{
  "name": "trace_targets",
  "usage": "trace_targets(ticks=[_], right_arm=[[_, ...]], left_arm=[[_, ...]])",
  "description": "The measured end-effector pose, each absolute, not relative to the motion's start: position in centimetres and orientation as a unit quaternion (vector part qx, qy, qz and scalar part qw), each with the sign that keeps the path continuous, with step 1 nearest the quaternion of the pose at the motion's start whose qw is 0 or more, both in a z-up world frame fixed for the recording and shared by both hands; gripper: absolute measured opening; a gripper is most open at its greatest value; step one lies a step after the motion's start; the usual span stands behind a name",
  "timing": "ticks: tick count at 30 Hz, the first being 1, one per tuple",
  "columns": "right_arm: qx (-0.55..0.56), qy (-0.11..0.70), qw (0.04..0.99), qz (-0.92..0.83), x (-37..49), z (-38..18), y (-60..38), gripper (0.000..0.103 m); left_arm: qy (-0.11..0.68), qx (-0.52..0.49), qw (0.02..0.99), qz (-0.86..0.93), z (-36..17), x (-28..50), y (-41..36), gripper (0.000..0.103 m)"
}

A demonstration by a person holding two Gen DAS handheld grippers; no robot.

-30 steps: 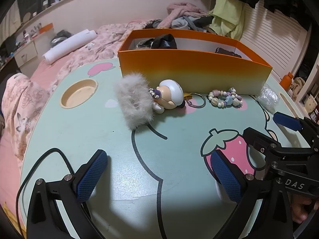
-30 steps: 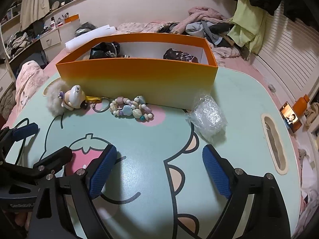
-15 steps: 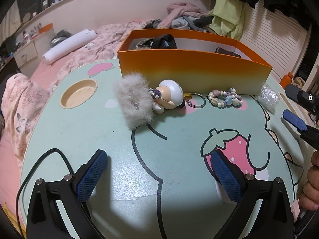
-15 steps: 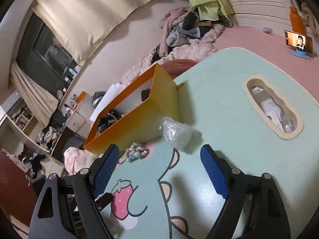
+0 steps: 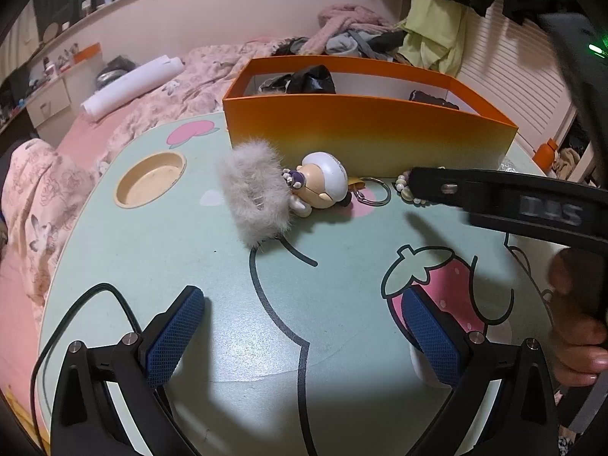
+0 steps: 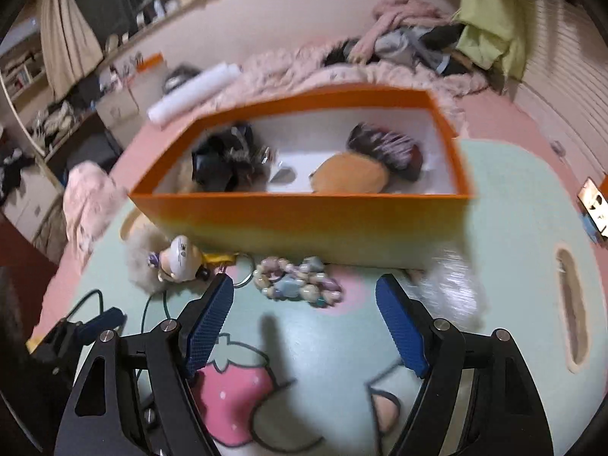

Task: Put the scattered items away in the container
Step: 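Reach the right gripper to the bead bracelet and grasp it, then lift the bracelet with the right gripper while the left grasps the white fur pompom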

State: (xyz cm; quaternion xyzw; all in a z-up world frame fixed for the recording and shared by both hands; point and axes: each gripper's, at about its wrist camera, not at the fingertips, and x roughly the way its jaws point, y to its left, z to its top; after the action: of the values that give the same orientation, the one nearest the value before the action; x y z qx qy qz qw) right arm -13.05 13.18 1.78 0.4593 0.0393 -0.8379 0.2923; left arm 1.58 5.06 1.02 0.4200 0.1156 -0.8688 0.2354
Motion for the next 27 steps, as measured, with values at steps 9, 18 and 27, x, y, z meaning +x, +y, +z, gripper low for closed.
trace_targets(ticks=[9,18,27], right_arm=[[0.445,0.125,0.238,-0.854,-13.8,0.4,10.3,0.078],[0.432,0.135,0.251,-0.856,-13.6,1.2,11.4,0.018],[0.417,0.044,0.327,-0.847,-11.9,1.8,15.2,0.011]], left_arm=[[0.115,0.42,0.235,-0.869,1.1,1.6,5.1,0.103],[0.115,0.42,0.236,-0.869,1.0,1.6,5.2,0.103],[0.124,0.413,0.236,-0.871,1.5,1.7,5.2,0.103]])
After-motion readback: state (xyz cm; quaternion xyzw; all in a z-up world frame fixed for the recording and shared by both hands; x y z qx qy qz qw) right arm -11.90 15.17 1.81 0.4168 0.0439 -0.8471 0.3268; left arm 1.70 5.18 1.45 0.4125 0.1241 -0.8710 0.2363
